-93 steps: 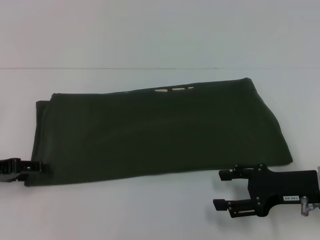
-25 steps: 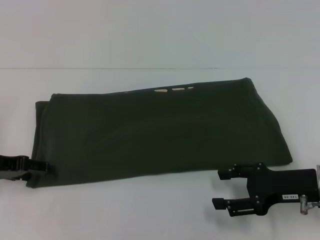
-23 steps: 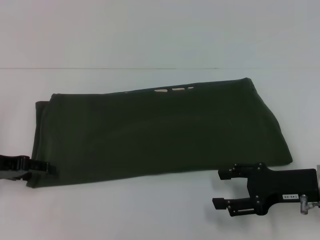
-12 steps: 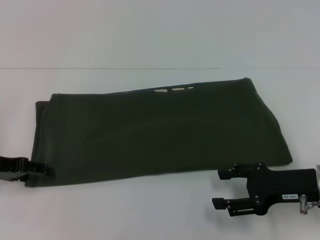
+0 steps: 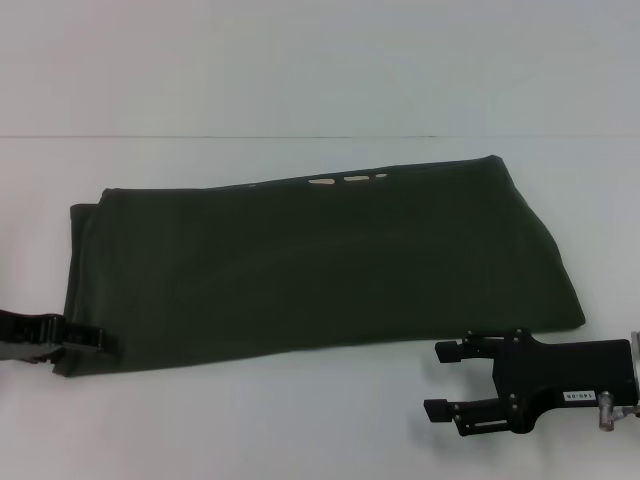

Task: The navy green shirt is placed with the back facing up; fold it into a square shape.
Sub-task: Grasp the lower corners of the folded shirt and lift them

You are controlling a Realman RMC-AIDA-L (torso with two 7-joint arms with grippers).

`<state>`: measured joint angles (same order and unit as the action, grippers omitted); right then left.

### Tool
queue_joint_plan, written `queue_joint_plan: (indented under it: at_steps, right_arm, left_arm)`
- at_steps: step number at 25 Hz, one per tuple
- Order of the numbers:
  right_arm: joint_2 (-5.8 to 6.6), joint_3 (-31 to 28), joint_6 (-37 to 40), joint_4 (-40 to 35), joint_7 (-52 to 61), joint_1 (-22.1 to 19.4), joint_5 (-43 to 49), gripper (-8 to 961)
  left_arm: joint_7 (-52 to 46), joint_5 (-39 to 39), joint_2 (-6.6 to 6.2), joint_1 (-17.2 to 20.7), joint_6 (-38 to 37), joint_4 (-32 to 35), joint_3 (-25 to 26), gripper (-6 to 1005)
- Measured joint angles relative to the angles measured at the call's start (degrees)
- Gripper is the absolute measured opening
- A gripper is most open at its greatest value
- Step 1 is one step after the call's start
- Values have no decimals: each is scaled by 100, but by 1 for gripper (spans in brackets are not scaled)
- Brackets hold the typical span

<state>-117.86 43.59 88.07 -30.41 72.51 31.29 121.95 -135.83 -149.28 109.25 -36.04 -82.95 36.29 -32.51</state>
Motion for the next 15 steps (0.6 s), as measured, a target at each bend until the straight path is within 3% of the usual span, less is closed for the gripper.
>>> queue_joint_plan:
  at_steps: [11, 15]
  right_arm:
    - [1, 0, 18, 0, 0, 0, -2, 836]
    - [1, 0, 18, 0, 2, 0, -4, 836]
  left_arm:
    - [-43, -61, -2, -9, 82, 36, -51, 717]
    - [-67, -68, -12, -9, 106, 46, -46, 523]
